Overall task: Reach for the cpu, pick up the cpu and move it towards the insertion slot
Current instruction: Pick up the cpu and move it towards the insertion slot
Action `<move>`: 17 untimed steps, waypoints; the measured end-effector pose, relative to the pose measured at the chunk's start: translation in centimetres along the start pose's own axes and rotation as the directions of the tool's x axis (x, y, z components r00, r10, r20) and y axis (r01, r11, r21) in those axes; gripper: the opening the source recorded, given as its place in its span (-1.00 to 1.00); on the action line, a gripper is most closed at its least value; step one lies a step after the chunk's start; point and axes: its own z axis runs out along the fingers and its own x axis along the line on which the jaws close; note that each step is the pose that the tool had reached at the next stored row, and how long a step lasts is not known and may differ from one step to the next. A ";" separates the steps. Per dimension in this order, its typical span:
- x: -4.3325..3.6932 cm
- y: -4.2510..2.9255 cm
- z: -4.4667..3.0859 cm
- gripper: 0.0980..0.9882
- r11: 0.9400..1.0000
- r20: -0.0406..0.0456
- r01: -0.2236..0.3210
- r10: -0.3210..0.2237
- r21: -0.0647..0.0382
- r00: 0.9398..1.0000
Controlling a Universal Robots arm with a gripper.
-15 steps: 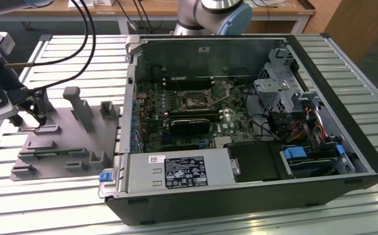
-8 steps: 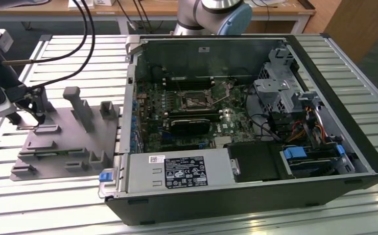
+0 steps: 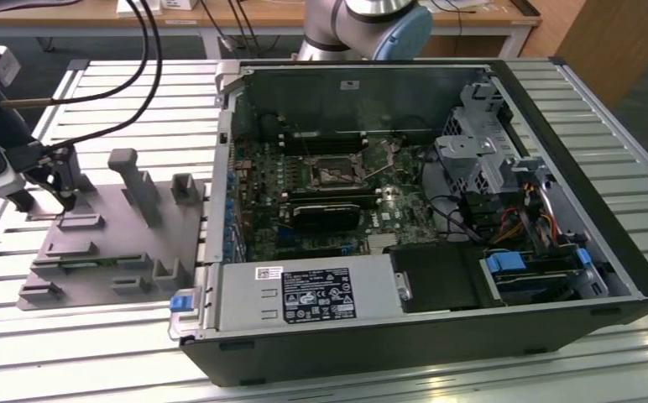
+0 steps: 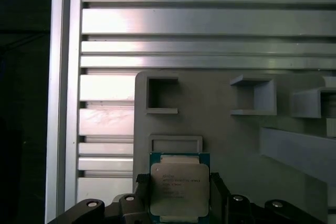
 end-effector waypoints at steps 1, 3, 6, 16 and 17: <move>0.00 0.00 -0.08 0.00 1.000 0.000 0.000 0.000 0.000 1.000; 0.00 0.01 -0.28 0.00 1.000 0.000 0.000 0.000 0.000 1.000; 0.00 0.04 -0.63 0.00 1.000 0.000 0.000 0.000 0.000 1.000; 0.00 0.12 -2.02 0.00 1.000 0.000 0.000 0.000 0.000 1.000; 0.01 0.13 -2.22 0.00 1.000 0.000 0.000 0.000 0.000 1.000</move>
